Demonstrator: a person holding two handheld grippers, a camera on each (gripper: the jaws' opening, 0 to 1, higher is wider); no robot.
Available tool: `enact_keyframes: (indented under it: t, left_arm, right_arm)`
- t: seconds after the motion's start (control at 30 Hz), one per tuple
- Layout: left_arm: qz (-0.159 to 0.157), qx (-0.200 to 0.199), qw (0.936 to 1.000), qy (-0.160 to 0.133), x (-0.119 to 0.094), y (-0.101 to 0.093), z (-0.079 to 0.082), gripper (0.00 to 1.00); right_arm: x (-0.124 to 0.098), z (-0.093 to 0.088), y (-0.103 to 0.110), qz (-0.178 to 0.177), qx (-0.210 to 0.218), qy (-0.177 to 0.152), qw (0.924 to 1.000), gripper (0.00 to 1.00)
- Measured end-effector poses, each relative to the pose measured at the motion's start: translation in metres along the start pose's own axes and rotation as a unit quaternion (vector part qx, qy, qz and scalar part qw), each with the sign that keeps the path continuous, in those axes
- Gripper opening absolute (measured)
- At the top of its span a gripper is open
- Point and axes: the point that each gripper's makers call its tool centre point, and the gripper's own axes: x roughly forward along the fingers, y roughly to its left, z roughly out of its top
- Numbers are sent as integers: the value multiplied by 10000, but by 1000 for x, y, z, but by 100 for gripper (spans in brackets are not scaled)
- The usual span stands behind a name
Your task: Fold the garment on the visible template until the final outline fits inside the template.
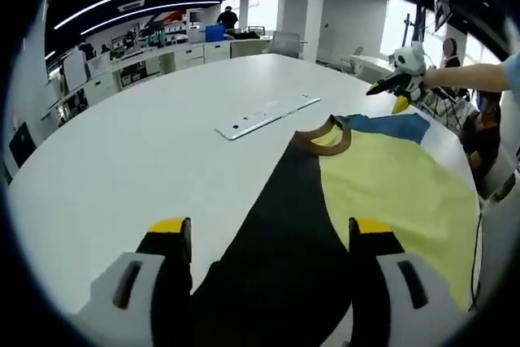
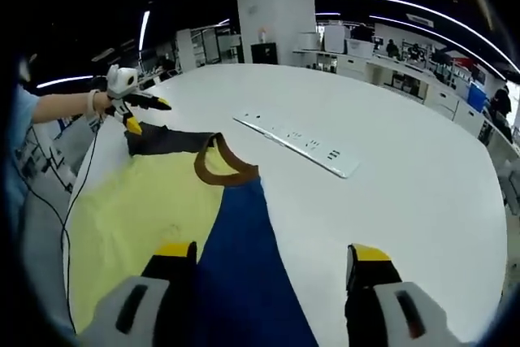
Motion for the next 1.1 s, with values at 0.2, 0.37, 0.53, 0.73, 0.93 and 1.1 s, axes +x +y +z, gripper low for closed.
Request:
enact_keyframes:
  t: [0.2, 0.37, 0.53, 0.73, 0.93, 1.1]
  left_arm:
    - [-18, -52, 10000, -82, -14, -13, 5, 72]
    - [-52, -13, 9998, -204, -27, -27, 10, 72]
    - [-179, 50, 9996, -220, -39, -41, 7, 73]
    - [-299, 101, 9991, -277, -57, -56, 5, 74]
    - [-372, 163, 9978, -520, -76, -71, 5, 78]
    - [-421, 140, 9971, -613, -87, -86, 0, 80]
  right_arm:
    - [-22, -8, -1, -111, 76, -28, 9999, 73]
    - [-46, -21, 5, -247, 175, -33, 9995, 73]
    - [-69, -34, 9, -393, 320, -42, 9987, 72]
    - [-106, -39, 12, -659, 492, -212, 9964, 71]
    - [-132, -59, 10, -870, 662, -224, 9938, 70]
    - [-155, -73, 9, -1066, 834, -299, 9903, 69]
